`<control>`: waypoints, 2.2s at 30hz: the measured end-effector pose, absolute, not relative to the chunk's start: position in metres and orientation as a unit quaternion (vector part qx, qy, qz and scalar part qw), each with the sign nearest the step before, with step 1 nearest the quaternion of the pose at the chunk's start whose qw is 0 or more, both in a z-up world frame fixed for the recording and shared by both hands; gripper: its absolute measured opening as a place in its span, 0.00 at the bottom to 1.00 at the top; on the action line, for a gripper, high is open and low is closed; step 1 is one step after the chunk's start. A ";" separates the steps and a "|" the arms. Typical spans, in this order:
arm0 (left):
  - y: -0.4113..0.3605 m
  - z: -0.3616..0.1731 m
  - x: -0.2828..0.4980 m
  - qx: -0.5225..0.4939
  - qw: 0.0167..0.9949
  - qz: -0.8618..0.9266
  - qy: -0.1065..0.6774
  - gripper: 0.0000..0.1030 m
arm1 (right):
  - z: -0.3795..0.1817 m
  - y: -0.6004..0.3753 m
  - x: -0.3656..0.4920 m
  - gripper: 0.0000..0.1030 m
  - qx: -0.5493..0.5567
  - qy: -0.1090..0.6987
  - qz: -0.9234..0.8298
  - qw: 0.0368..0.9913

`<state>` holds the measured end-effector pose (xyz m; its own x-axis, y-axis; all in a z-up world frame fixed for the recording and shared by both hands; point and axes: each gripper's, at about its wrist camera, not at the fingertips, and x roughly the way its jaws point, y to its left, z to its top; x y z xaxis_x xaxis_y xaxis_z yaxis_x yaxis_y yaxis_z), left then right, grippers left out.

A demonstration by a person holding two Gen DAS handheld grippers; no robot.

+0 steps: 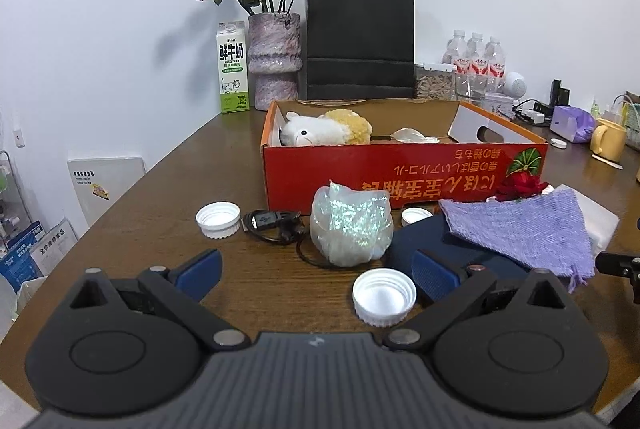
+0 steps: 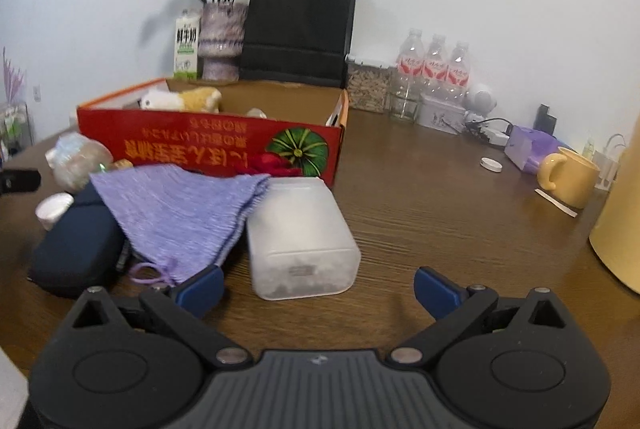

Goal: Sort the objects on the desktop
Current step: 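Withdraw both tools from the box toward the remaining items, then grasp the iridescent plastic bag with the left tool while the right tool grasps the clear box, then lower the plastic bag and clear box into the cardboard box, open both tools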

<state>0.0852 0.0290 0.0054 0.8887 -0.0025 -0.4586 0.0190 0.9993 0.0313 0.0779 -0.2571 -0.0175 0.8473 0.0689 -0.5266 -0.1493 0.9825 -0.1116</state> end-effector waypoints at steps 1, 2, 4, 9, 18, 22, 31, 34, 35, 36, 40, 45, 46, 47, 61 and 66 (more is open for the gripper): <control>0.028 0.005 0.088 0.018 0.971 -0.004 0.237 1.00 | -0.018 -0.258 0.083 0.97 -0.079 0.274 0.060 0.957; 0.028 0.005 0.091 0.018 0.971 -0.003 0.238 1.00 | -0.018 -0.258 0.087 0.97 -0.081 0.276 0.065 0.956; 0.027 0.006 0.097 0.016 0.971 0.001 0.239 1.00 | -0.018 -0.258 0.097 0.96 -0.083 0.280 0.075 0.953; 0.024 0.008 0.111 0.013 0.971 0.008 0.237 1.00 | -0.018 -0.257 0.119 0.94 -0.078 0.293 0.086 0.949; 0.022 0.008 0.135 0.004 0.970 0.012 0.242 1.00 | -0.019 -0.253 0.138 0.85 -0.073 0.305 0.105 0.944; 0.019 0.006 0.141 0.008 0.971 0.011 0.237 0.99 | -0.019 -0.252 0.141 0.73 -0.066 0.314 0.112 0.940; 0.017 0.003 0.144 -0.003 0.971 -0.025 0.236 0.39 | -0.020 -0.249 0.130 0.62 -0.055 0.309 0.123 0.942; 0.018 0.005 0.142 -0.004 0.973 -0.023 0.232 0.35 | -0.018 -0.250 0.126 0.62 -0.052 0.305 0.121 0.943; 0.018 0.005 0.141 -0.006 0.973 -0.022 0.230 0.34 | -0.017 -0.250 0.124 0.62 -0.050 0.303 0.119 0.944; 0.020 0.006 0.141 -0.008 0.973 -0.021 0.229 0.34 | -0.016 -0.250 0.124 0.62 -0.049 0.302 0.118 0.945; 0.022 0.010 0.136 -0.013 0.975 -0.017 0.222 0.33 | -0.010 -0.253 0.119 0.62 -0.044 0.293 0.110 0.949; 0.025 0.022 0.130 -0.017 0.978 -0.023 0.205 0.33 | 0.003 -0.257 0.115 0.62 -0.046 0.273 0.106 0.955; 0.025 0.025 0.129 -0.017 0.979 -0.024 0.200 0.33 | 0.008 -0.258 0.114 0.62 -0.047 0.266 0.105 0.957; 0.025 0.028 0.128 -0.017 0.980 -0.025 0.195 0.33 | 0.012 -0.258 0.114 0.62 -0.047 0.261 0.103 0.959; 0.003 0.096 0.161 -0.020 0.990 -0.076 0.119 0.33 | 0.093 -0.235 0.153 0.62 -0.043 0.180 0.108 0.977; -0.011 0.107 0.196 -0.026 0.988 -0.089 0.120 0.33 | 0.104 -0.218 0.194 0.62 -0.036 0.180 0.112 0.976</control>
